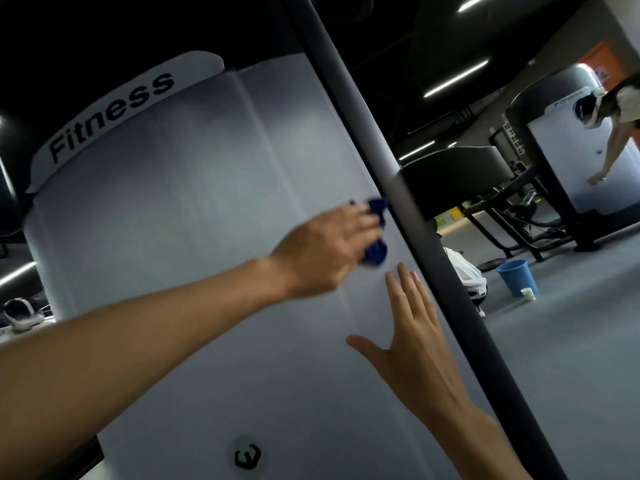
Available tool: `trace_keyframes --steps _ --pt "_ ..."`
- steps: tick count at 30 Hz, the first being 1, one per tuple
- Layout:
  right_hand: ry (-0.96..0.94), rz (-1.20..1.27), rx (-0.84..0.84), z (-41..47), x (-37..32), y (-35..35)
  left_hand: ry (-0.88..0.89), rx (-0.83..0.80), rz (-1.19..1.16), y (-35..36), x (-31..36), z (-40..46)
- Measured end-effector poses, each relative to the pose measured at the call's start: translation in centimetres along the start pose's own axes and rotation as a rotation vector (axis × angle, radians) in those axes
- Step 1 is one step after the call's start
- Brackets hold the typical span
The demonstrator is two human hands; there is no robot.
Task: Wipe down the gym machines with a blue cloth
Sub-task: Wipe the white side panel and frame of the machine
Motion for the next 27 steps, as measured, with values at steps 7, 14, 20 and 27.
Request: trace_keyframes --steps 7,14,20,27 --pt "-0.02 -0.009 -0.056 -0.3 0.4 -0.6 0.115 -0.079 0.09 -0.3 -2.5 1.5" --pt "-0.058 0.037 -0.031 1.9 0.0 -1.1 -0.49 -0.014 0.056 -5.0 -17.7 7.2" --pt "-0.042 0.073 0.001 5.0 0.8 -2.0 -0.39 0.036 -0.024 -2.7 -11.2 6.2" --pt "0.068 0.081 -0.011 1.2 0.0 -1.0 -0.081 -0.034 -0.081 0.6 -0.1 1.5"
Point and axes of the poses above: each hand's wrist, its own z-axis towards the middle knuckle, its own y-axis out of the palm, x = y × z, the point moved 5 cm from there along z, towards the middle knuckle
